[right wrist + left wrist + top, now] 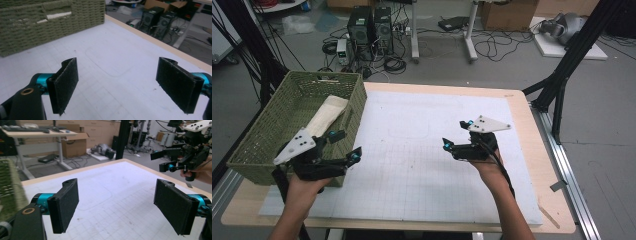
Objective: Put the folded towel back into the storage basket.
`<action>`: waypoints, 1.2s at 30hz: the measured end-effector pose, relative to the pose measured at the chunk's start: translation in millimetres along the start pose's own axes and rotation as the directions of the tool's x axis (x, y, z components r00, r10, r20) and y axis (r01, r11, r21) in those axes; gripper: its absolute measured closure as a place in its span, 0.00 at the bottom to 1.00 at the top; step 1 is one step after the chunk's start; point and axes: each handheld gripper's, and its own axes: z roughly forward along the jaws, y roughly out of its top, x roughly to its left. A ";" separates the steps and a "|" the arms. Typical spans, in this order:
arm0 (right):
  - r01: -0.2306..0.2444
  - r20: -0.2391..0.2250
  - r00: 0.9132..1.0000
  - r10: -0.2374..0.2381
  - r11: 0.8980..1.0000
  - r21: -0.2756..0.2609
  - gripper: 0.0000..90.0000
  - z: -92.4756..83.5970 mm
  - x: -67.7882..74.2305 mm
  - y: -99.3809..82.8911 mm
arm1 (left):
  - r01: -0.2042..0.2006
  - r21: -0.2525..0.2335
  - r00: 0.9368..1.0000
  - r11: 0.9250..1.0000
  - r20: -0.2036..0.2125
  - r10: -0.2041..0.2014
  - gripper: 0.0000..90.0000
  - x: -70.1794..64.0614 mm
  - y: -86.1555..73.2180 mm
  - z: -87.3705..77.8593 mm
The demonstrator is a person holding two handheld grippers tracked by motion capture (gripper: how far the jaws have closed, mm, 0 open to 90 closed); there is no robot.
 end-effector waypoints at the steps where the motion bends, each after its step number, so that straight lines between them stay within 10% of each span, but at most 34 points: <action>1: -0.002 0.013 1.000 0.002 1.000 0.001 0.18 -4.0 -1.6 -3.4 | -0.002 0.005 1.000 1.000 0.010 0.002 0.23 -1.9 -0.8 3.9; 17: -0.099 0.230 0.968 0.099 0.995 -0.009 0.18 -63.7 -20.5 -80.6 | -0.043 0.060 0.991 0.997 0.127 0.035 0.23 -32.8 -28.4 66.0; 36: -0.120 0.271 0.955 0.120 0.993 -0.013 0.18 -73.9 -22.1 -101.3 | -0.030 0.128 0.992 0.991 0.125 0.014 0.24 -27.8 -75.7 89.4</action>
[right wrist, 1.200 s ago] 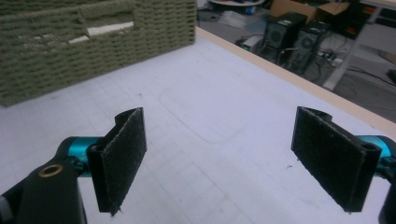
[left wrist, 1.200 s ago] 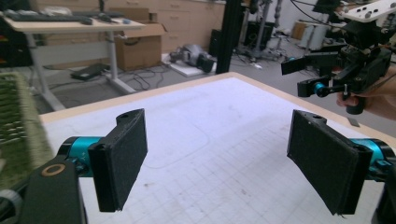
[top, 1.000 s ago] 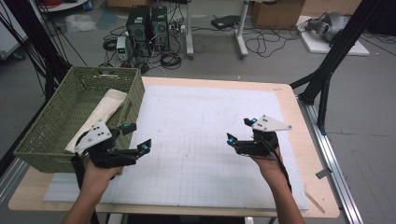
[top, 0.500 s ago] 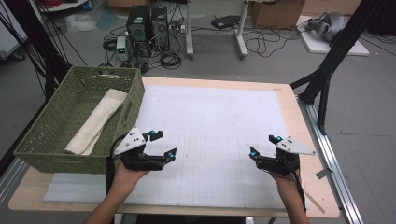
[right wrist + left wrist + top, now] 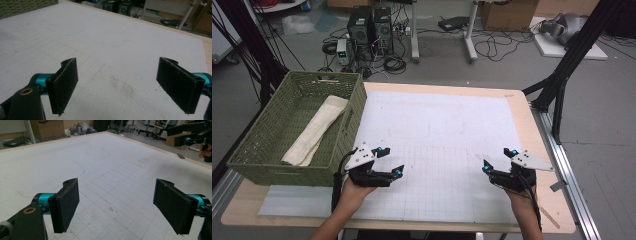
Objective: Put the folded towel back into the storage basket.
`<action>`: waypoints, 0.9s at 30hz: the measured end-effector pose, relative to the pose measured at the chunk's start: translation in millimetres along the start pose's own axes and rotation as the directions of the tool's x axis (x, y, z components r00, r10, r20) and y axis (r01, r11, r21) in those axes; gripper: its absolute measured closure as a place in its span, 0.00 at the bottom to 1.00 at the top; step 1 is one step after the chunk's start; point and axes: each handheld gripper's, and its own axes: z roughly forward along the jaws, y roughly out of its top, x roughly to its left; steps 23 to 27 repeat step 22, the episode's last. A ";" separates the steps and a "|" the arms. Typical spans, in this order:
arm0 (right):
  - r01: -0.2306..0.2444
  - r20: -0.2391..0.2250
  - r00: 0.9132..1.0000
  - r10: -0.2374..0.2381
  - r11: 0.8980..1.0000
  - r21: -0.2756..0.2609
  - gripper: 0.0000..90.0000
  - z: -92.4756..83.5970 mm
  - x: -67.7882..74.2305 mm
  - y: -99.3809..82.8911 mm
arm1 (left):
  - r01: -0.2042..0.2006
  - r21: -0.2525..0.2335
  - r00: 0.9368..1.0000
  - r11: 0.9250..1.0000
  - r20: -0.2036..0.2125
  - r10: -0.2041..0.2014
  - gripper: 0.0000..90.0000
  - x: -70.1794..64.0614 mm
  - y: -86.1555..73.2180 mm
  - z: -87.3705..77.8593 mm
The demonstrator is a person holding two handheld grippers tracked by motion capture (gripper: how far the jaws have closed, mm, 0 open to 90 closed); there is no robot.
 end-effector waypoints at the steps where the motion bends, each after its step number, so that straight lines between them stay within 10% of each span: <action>1: 0.007 -0.003 1.000 -0.007 1.000 0.003 0.18 0.6 1.9 0.3 | -0.005 0.003 1.000 1.000 0.001 0.005 0.24 -0.4 -0.2 -0.2; 27: 0.033 -0.015 0.999 -0.032 0.999 0.022 0.18 5.8 3.5 -0.1 | 0.001 0.010 1.000 1.000 -0.020 0.000 0.23 1.9 -4.3 -0.8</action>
